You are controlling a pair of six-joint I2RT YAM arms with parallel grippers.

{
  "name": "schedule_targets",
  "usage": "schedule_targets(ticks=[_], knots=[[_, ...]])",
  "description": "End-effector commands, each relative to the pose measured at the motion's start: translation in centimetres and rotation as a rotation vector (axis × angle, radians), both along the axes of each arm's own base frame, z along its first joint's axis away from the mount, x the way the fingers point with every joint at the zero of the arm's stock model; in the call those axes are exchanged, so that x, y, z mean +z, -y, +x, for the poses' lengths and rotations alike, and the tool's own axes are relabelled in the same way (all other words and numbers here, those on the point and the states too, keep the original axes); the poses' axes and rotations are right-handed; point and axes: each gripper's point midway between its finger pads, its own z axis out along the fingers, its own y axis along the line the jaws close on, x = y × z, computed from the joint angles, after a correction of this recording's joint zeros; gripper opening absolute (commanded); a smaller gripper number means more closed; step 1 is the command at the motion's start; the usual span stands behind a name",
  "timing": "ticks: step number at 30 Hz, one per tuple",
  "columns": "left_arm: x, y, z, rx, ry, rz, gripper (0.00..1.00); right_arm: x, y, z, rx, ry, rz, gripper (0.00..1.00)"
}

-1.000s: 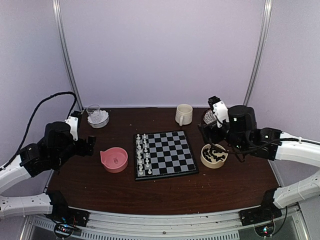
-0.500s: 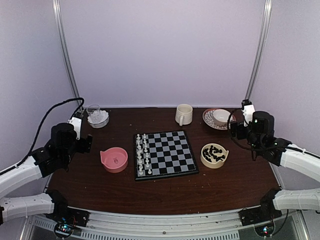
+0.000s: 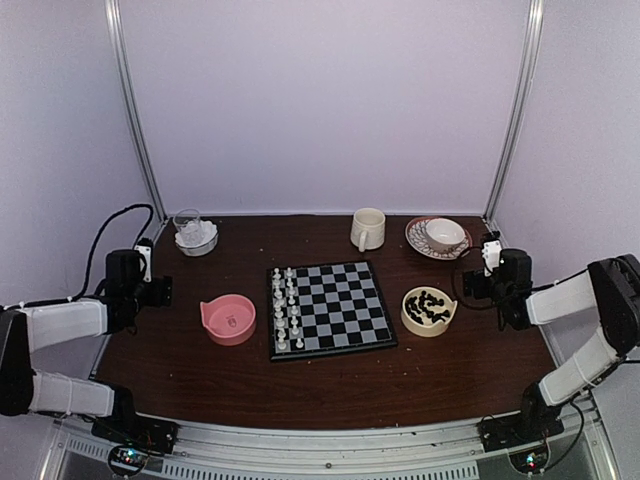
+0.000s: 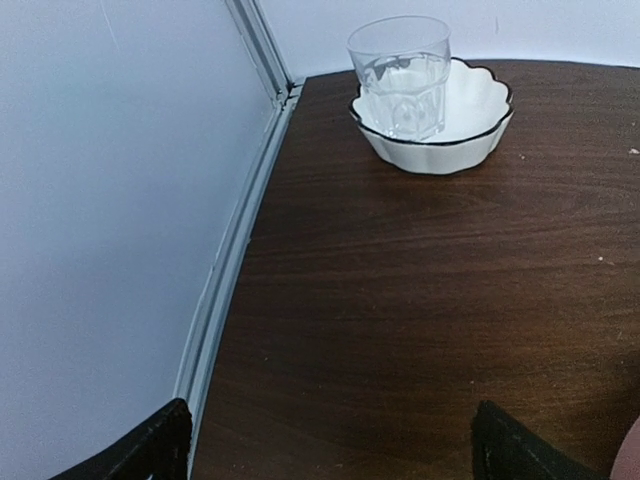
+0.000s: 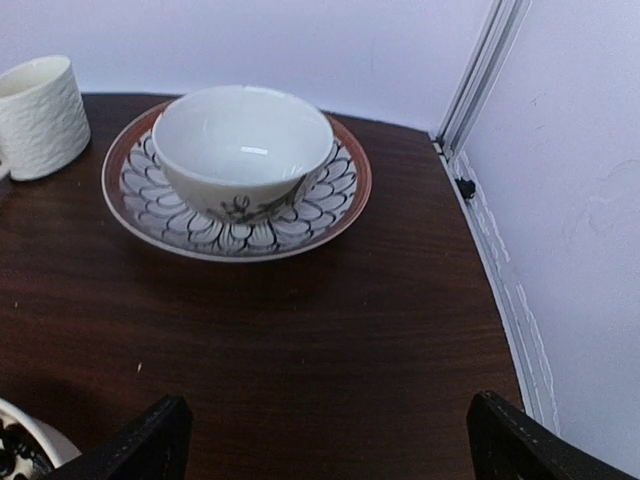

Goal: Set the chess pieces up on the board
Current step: Reset both arms

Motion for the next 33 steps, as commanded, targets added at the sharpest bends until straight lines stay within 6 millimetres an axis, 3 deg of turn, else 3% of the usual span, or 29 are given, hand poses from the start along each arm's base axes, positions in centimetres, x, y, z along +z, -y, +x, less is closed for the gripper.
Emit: schedule_targets(ticks=[1, 13, 22, 26, 33], knots=[[1.6, 0.8, 2.1, -0.072, 0.124, -0.093, 0.97, 2.6, 1.2, 1.8, 0.004, 0.212, 0.064, 1.0], [-1.3, 2.9, 4.3, -0.194, 0.117, -0.156, 0.94, 2.5, 2.8, 1.7, -0.084, 0.202, 0.071, 1.0], [-1.2, 3.0, 5.7, -0.214, 0.121, -0.128, 0.93, 2.4, 2.8, 1.8, -0.083, 0.198, 0.071, 1.0], [-2.2, 3.8, 6.3, -0.262, 0.135, -0.128, 0.93, 2.5, 2.8, 1.8, -0.083, 0.199, 0.072, 1.0], [-2.3, 3.2, 6.1, -0.233, 0.131, -0.119, 0.98, 2.4, 2.8, 1.7, -0.083, 0.199, 0.071, 0.99]])
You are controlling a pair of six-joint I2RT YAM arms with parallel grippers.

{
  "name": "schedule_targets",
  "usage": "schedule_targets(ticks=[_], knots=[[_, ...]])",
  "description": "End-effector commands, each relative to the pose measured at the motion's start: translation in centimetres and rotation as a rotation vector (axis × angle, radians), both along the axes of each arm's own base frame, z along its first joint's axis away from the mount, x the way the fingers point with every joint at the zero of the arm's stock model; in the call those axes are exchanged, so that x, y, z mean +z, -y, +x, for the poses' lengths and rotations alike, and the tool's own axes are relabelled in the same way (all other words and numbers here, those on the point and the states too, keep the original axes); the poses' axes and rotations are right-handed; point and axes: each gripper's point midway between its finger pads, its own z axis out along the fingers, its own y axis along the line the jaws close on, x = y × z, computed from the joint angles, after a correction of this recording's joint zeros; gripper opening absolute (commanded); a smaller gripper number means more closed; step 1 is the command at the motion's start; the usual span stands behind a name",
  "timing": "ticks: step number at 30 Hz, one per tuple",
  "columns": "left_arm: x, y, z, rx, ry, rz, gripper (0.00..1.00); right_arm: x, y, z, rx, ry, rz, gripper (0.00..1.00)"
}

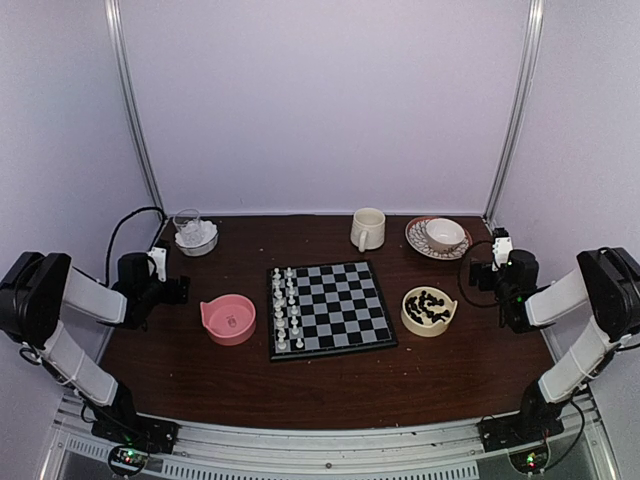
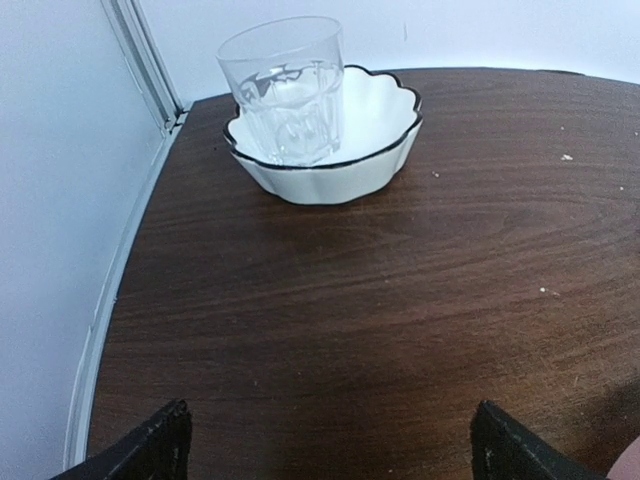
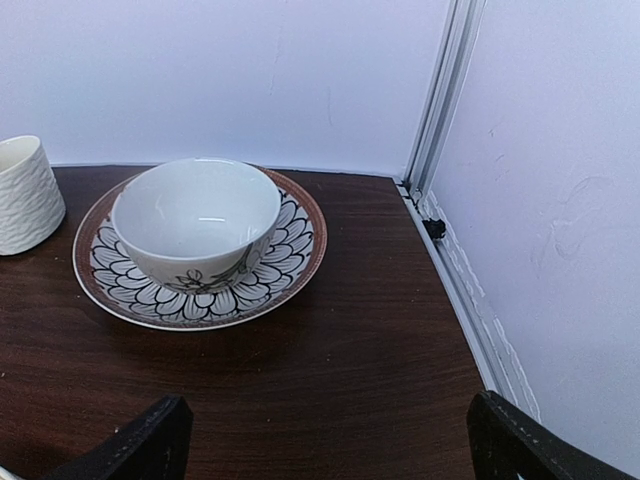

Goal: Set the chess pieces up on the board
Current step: Reset both arms

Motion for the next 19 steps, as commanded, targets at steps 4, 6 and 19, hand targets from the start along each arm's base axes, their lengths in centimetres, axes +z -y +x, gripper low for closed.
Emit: schedule_targets(ticks=[4, 6, 19], knots=[[2.05, -0.23, 0.95, -0.001, 0.093, 0.006, 0.98, 0.48, 0.49, 0.09, -0.026, 0.024, 0.013, 1.0], [2.1, -0.22, 0.98, -0.002, 0.093, 0.007, 0.98, 0.45, 0.49, 0.1, -0.026, 0.023, 0.013, 0.99], [2.06, -0.22, 0.98, -0.001, 0.092, 0.007, 0.97, 0.39, 0.46, 0.08, -0.025, 0.02, 0.014, 0.99]])
